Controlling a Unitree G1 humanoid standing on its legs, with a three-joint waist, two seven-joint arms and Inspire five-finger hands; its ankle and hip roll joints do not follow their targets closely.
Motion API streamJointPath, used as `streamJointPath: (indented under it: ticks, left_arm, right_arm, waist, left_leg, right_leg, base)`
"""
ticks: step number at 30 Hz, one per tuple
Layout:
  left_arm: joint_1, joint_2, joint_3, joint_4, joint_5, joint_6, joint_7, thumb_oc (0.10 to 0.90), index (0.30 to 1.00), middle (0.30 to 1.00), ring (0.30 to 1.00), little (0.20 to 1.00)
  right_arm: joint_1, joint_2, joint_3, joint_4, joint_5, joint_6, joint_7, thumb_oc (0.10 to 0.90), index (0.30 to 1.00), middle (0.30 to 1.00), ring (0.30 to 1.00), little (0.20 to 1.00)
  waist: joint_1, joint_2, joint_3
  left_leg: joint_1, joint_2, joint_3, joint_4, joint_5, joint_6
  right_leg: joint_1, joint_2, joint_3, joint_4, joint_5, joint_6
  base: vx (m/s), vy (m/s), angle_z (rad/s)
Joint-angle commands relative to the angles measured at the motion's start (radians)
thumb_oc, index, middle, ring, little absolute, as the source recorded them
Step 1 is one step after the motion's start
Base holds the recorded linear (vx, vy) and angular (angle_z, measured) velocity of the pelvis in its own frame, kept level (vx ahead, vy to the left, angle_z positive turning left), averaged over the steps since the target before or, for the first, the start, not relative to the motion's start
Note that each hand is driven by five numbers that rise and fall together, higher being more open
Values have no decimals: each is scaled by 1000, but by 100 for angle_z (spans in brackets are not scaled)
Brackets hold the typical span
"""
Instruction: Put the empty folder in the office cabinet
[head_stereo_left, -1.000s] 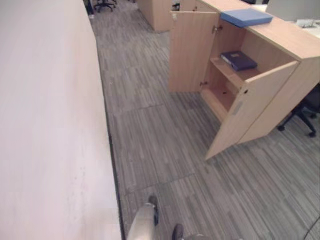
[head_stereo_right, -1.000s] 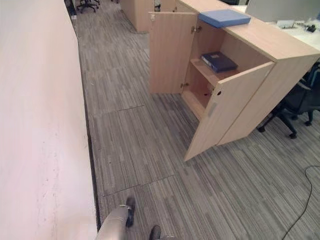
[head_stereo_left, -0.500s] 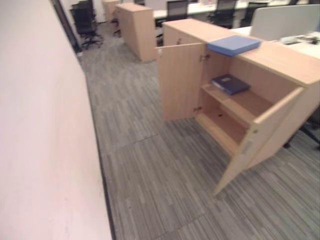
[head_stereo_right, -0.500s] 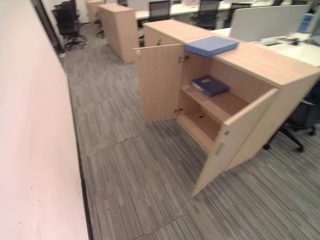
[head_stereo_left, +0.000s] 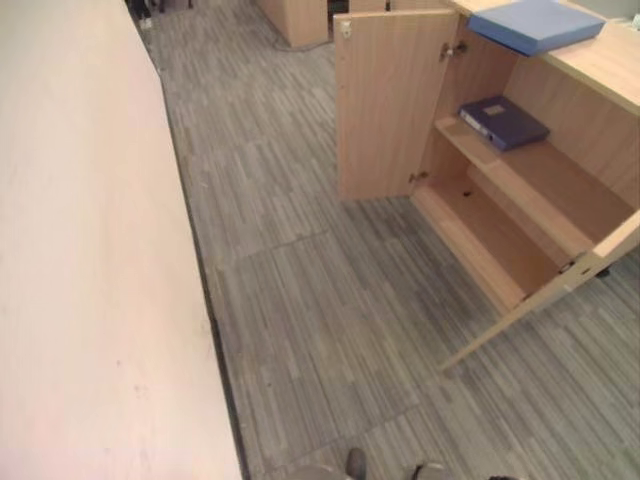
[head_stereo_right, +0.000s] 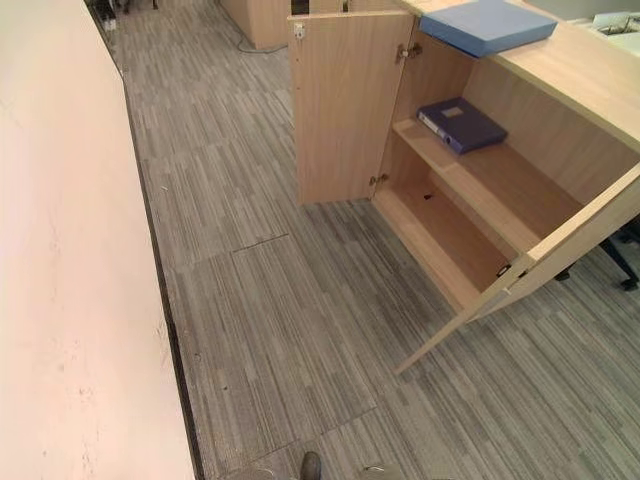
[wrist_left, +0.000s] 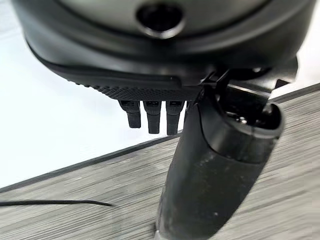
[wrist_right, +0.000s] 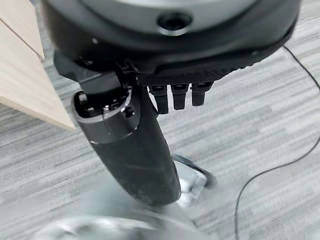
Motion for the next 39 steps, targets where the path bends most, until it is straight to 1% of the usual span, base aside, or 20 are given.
streamJointPath:
  ticks: [1,3,5,7,19,20,21,22,23,24,25,26,28,30,31,32,33,37,38,39]
  left_arm:
    - [24,22,29,25,23,-6,17,800,900,900,900,900]
    - [23,21,30,26,22,-7,17,800,900,900,900,900]
    - [22,37,40,34,27,-5,25,800,900,900,900,900]
    - [21,34,44,32,23,-6,28,800,900,900,900,900]
    - [-15,31,16,10,-4,-16,54,800,900,900,900,900]
    - [-16,33,15,5,-5,-15,57,800,900,900,900,900]
    - [-11,37,16,-2,-1,-17,56,800,900,900,900,900]
    - [-11,37,16,-2,-1,-17,56,800,900,900,900,900]
    - [-10,37,15,-5,1,-17,54,800,900,900,900,900]
    - [-9,35,13,-8,1,-17,56,800,900,900,900,900]
    - [-4,33,15,-7,3,-18,60,800,900,900,900,900]
    - [-4,33,15,-7,3,-18,60,800,900,900,900,900]
    - [2,34,22,-6,8,-16,65,800,900,900,900,900]
    - [11,34,24,-7,17,-16,74,800,900,900,900,900]
    - [19,30,21,-15,19,-18,84,800,900,900,900,900]
    - [19,30,21,-15,19,-18,84,800,900,900,900,900]
    - [19,26,18,-10,30,-17,90,800,900,900,900,900]
    - [26,16,23,30,53,-9,86,800,900,900,900,900]
    - [26,14,23,36,58,-5,87,800,900,900,900,900]
    - [18,23,12,39,80,-5,77,800,900,900,900,900]
  right_arm:
    - [-5,-4,10,11,24,2,-7,800,900,900,900,900]
    - [-4,-4,12,12,20,3,-7,800,900,900,900,900]
    - [-21,-2,23,-21,34,9,0,800,900,900,900,900]
    - [-12,3,30,-30,34,12,2,800,900,900,900,900]
    - [-15,-1,47,-26,57,5,-10,800,900,900,900,900]
    - [-5,-1,43,-14,50,7,-11,800,900,900,900,900]
    - [13,-4,37,8,36,9,-9,800,900,900,900,900]
    - [13,-4,37,8,36,9,-9,800,900,900,900,900]
    - [16,-6,37,14,34,10,-9,800,900,900,900,900]
    - [17,-12,36,19,33,10,-14,800,900,900,900,900]
    - [15,-17,31,26,35,12,-17,800,900,900,900,900]
    - [15,-17,31,26,35,12,-17,800,900,900,900,900]
    - [15,-21,29,28,35,14,-13,800,900,900,900,900]
    - [16,-21,33,30,27,16,-10,800,900,900,900,900]
    - [13,-23,35,25,22,17,-13,800,900,900,900,900]
    - [13,-23,35,25,22,17,-13,800,900,900,900,900]
    - [15,-25,30,29,20,18,-16,800,900,900,900,900]
    - [34,-27,17,48,-3,24,-7,800,900,900,900,900]
    - [41,-23,15,57,-13,26,-7,800,900,900,900,900]
    - [48,-17,7,64,-25,30,0,800,900,900,900,900]
  waist:
    - [-28,-16,37]
    - [-33,-20,39]
    - [-25,-51,27]
    - [-24,-56,21]
    - [-26,-43,26]
    - [-29,-46,22]
    - [-28,-58,24]
    - [-28,-58,24]
    - [-23,-64,29]
    - [-16,-71,39]
    - [-5,-88,47]
    - [-5,-88,47]
    - [10,-98,38]
    - [23,-92,29]
    - [39,-78,27]
    - [40,-78,28]
    - [49,-69,18]
    - [66,-61,-15]
    - [67,-58,-24]
    - [65,-72,-39]
  left_leg:
    - [60,54,-82,-51,-38,-70]
    - [72,54,-93,-60,-39,-75]
    - [76,48,-124,-75,-35,-93]
    - [76,55,-127,-86,-32,-97]
    - [60,123,-183,-120,-17,-124]
    - [59,131,-182,-90,-39,-134]
    - [18,135,-154,57,-37,-159]
    - [18,135,-154,57,-37,-159]
    - [-14,131,-138,133,-19,-167]
    - [-75,129,-125,226,23,-168]
    - [-160,142,-81,271,31,-153]
    - [-160,142,-81,272,31,-153]
    - [-185,163,-63,182,18,-150]
    - [-224,212,-64,86,94,-175]
    - [-267,262,-61,-48,193,-190]
    - [-265,262,-60,-50,194,-190]
    - [-297,286,-65,-134,220,-207]
    - [-290,302,-86,-181,226,-226]
    - [-285,299,-103,-168,253,-230]
    - [-299,275,-97,-113,253,-225]
  right_leg:
    - [1,60,62,-239,251,26]
    - [-14,67,75,-281,277,36]
    - [52,76,64,-377,288,30]
    - [56,84,62,-383,290,27]
    - [3,100,2,-222,170,-21]
    - [17,104,4,-217,145,-33]
    - [71,108,3,-237,122,-54]
    - [71,108,3,-237,122,-54]
    - [97,112,2,-250,118,-61]
    - [125,114,-3,-269,117,-70]
    - [166,106,-12,-290,102,-73]
    - [166,107,-12,-290,102,-73]
    - [192,99,-13,-301,88,-65]
    - [228,102,-12,-304,58,-58]
    - [259,107,-6,-297,36,-65]
    - [259,106,-5,-297,36,-65]
    - [300,111,7,-298,8,-61]
    - [369,104,55,-308,-16,-37]
    - [388,102,64,-313,-18,-31]
    - [404,67,78,-327,8,-15]
  base:
    - [214,-179,46]
    - [140,-122,36]
    - [181,-247,48]
    - [106,-172,51]
    - [74,-113,26]
    - [202,-186,21]
    - [166,-150,27]
    - [106,-100,36]
    - [32,-52,28]
    - [91,-99,28]
    - [68,-75,19]
    - [115,-47,20]
    - [161,13,-5]
    - [282,87,0]
    - [237,109,22]
    - [343,207,30]
    - [353,189,18]
    - [358,211,-16]
    - [606,430,-103]
    - [448,335,-103]
